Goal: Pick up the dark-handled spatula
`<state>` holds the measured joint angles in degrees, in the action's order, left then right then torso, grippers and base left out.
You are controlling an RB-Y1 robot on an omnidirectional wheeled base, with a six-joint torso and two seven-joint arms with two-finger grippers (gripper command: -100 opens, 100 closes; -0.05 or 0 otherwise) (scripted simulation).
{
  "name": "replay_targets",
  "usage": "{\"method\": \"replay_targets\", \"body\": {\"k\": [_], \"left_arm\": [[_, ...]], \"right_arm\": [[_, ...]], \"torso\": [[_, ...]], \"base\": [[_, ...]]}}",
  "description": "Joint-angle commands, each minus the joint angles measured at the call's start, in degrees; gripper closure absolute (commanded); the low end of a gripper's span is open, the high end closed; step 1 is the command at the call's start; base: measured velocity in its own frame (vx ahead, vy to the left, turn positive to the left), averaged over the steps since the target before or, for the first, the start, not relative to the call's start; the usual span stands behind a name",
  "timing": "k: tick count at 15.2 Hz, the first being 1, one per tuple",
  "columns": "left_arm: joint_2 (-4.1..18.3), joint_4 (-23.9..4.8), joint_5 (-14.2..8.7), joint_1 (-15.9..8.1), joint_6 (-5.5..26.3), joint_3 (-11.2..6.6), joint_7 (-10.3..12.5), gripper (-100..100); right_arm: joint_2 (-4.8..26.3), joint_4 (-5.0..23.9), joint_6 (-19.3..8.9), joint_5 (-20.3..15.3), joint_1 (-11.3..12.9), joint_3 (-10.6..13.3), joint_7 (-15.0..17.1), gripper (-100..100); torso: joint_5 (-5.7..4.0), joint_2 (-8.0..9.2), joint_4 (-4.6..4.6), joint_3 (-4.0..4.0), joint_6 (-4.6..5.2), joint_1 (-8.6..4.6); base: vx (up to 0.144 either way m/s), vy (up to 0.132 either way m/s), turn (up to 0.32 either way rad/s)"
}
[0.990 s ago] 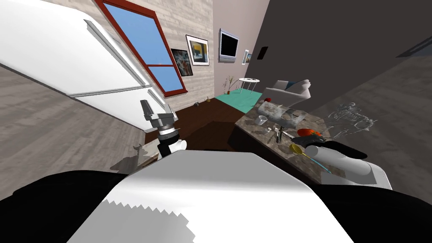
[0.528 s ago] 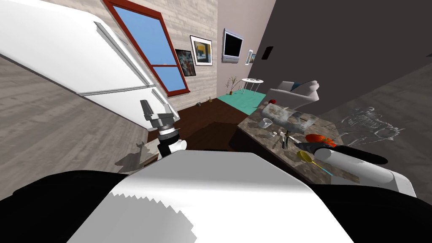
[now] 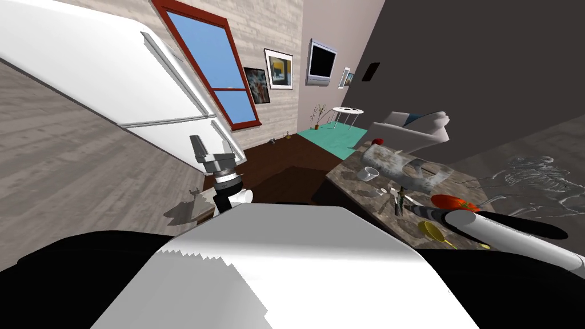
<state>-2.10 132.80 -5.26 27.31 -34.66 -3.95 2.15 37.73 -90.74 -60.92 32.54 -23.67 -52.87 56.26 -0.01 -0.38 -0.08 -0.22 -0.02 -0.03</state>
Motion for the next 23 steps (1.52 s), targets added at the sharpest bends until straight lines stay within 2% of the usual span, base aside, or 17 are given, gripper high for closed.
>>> {"method": "replay_targets", "body": {"k": [1,2,4,5,6,7,9,10,12,13,14,15,16,19,20,22,23], "left_arm": [[0.0,0.0,0.0,0.0,0.0,0.0,0.0,0],[0.0,0.0,0.0,0.0,0.0,0.0,0.0,0],[0.0,0.0,0.0,0.0,0.0,0.0,0.0,0],[0.0,0.0,0.0,0.0,0.0,0.0,0.0,0],[0.0,0.0,0.0,0.0,0.0,0.0,0.0,0],[0.0,0.0,0.0,0.0,0.0,0.0,0.0,0],[0.0,0.0,0.0,0.0,0.0,0.0,0.0,0],[0.0,0.0,0.0,0.0,0.0,0.0,0.0,0],[0.0,0.0,0.0,0.0,0.0,0.0,0.0,0],[0.0,0.0,0.0,0.0,0.0,0.0,0.0,0],[0.0,0.0,0.0,0.0,0.0,0.0,0.0,0],[0.0,0.0,0.0,0.0,0.0,0.0,0.0,0],[0.0,0.0,0.0,0.0,0.0,0.0,0.0,0],[0.0,0.0,0.0,0.0,0.0,0.0,0.0,0],[0.0,0.0,0.0,0.0,0.0,0.0,0.0,0],[0.0,0.0,0.0,0.0,0.0,0.0,0.0,0],[0.0,0.0,0.0,0.0,0.0,-0.01,0.0,0]], "right_arm": [[0.36,1.29,-2.08,0.67,-0.14,-0.64,0.71,-100],[0.9,3.51,-3.9,1.98,-0.66,-2.24,2.84,-100],[0.9,3.83,-5.18,1.98,-0.66,-2.24,2.84,-100],[1.43,6.19,-7.27,3.22,-1.21,-3.73,4.91,-100],[1.43,6.36,-8.14,3.22,-1.21,-3.73,4.91,-100],[1.97,8.65,-9.52,4.39,-1.79,-5.11,6.88,-100],[1.97,8.83,-10.93,4.39,-1.79,-5.11,6.88,-100],[2.5,11.24,-12.68,5.48,-2.39,-6.39,8.75,-100],[2.5,11.24,-13.54,5.48,-2.39,-6.39,8.75,-100],[3.04,13.55,-15.61,6.5,-2.99,-7.54,10.49,-100],[3.04,13.55,-15.95,6.5,-2.99,-7.54,10.49,-100],[3.6,15.72,-17.46,7.42,-3.58,-8.58,12.1,-100],[3.6,15.72,-18.16,7.42,-3.58,-8.58,12.1,-100],[4.77,19.56,-21.87,8.96,-4.69,-10.27,14.84,-100],[4.77,19.56,-21.87,8.96,-4.69,-10.27,14.84,-100],[5.89,22.5,-24.56,10.05,-5.62,-11.45,16.84,-100],[5.89,22.5,-24.56,10.05,-5.62,-11.45,16.84,-100]], "torso": [[0.0,0.0,0.0,0.0,0.0,0.0],[0.0,0.04,0.0,0.01,0.01,0.0],[0.01,0.04,0.01,0.02,0.0,0.01],[0.0,0.08,0.01,0.04,0.02,0.0],[0.0,0.05,0.01,0.03,0.01,-0.04],[-0.01,0.01,0.0,0.0,0.0,-0.07],[-0.02,-0.08,-0.02,-0.05,0.01,-0.06],[-0.01,-0.03,-0.01,-0.03,0.02,-0.04],[-0.01,0.02,0.0,0.01,0.01,-0.05],[0.0,0.07,0.01,0.03,0.01,-0.03],[0.0,0.04,0.01,0.02,0.01,-0.03],[-0.01,0.02,0.0,0.01,0.01,-0.06],[-0.01,0.01,0.0,0.0,0.01,-0.14],[-0.02,-0.01,-0.01,-0.01,0.02,-0.11],[-0.02,-0.03,-0.01,-0.02,0.01,-0.1],[-0.02,0.01,0.0,0.0,0.01,-0.13],[-0.03,-0.01,0.0,-0.01,0.02,-0.16]], "base": [[0.085,-0.003,0.034],[0.086,0.003,0.096],[0.085,-0.002,0.059],[0.096,-0.017,0.07],[0.112,-0.023,0.085],[0.126,-0.021,0.123],[0.115,-0.014,0.049],[0.092,-0.017,0.064],[0.084,-0.015,0.049],[0.098,-0.014,0.055],[0.103,-0.027,0.054],[0.103,-0.054,0.067],[0.102,-0.054,0.065],[0.11,-0.033,0.057],[0.103,-0.037,0.03],[0.099,-0.049,0.046],[0.098,-0.043,0.03]]}}
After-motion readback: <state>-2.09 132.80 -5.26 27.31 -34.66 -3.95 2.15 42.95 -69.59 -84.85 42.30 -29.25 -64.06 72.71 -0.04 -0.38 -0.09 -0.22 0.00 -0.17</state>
